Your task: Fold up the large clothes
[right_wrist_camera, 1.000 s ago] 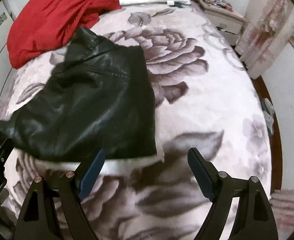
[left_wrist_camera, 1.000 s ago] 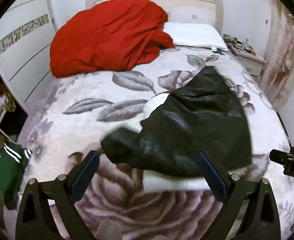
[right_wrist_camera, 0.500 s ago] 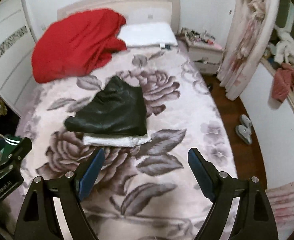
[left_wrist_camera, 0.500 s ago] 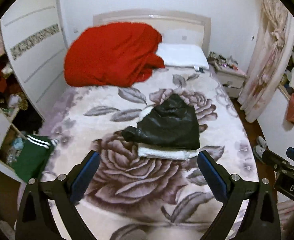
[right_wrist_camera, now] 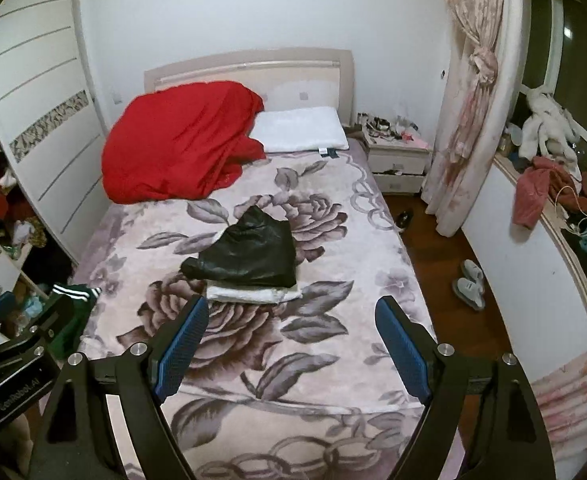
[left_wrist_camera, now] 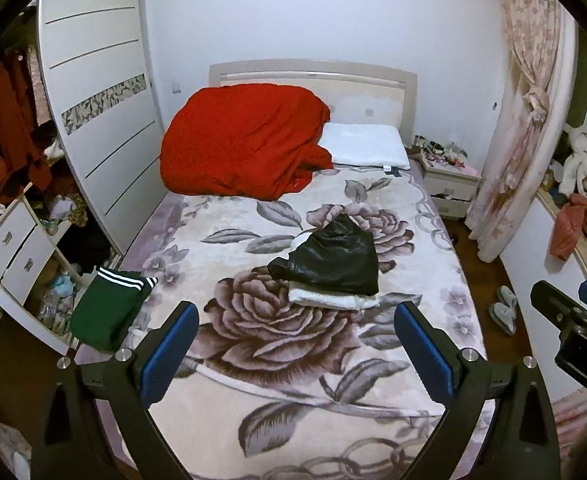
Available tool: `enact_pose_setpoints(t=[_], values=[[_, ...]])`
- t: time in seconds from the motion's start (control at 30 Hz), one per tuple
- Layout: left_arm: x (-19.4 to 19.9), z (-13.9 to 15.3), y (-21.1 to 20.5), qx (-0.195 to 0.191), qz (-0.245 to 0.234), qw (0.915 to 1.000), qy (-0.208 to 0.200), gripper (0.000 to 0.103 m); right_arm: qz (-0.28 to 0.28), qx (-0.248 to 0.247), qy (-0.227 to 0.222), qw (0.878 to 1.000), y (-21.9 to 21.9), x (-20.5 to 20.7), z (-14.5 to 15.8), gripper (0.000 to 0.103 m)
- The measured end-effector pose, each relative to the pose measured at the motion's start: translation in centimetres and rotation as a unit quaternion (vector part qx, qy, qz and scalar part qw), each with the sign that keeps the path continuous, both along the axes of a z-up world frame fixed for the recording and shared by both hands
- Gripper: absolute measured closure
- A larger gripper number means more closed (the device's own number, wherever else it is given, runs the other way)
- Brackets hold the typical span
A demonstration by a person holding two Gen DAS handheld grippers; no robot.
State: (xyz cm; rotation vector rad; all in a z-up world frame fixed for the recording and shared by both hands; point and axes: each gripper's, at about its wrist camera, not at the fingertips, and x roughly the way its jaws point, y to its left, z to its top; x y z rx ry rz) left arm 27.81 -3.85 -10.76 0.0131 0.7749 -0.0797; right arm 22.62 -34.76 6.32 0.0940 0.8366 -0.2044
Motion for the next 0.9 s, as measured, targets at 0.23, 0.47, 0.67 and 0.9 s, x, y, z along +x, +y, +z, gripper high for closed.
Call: enact_pose_setpoints(t=[0.23, 0.47, 0.67, 0.9], values=[[-3.3, 2.6, 0.2, -0.006, -0.001, 0.9998, -0.016, 0.003, 0.005, -0.006, -0.025, 1.0, 1.4, -5.0, 4.5, 0.016], [-4.9, 3.7, 0.0, 0.011, 0.001, 0.9999, -0.013, 0.003, 0.008, -0.017, -0.035, 0.999, 2.1, -7.4, 7.0, 0.013], [-5.4, 4.3, -0.4, 0.018, 0.007, 0.9997, -0.016, 0.003, 0.03, -0.003, -0.021, 0.999, 1.9, -7.1, 7.9, 0.012], [-5.9, 5.2, -0.5, 0.011, 0.01, 0.9994, -0.031, 0.003, 0.031, -0.01, -0.026, 0.999, 1.6, -7.3, 9.0, 0.011]])
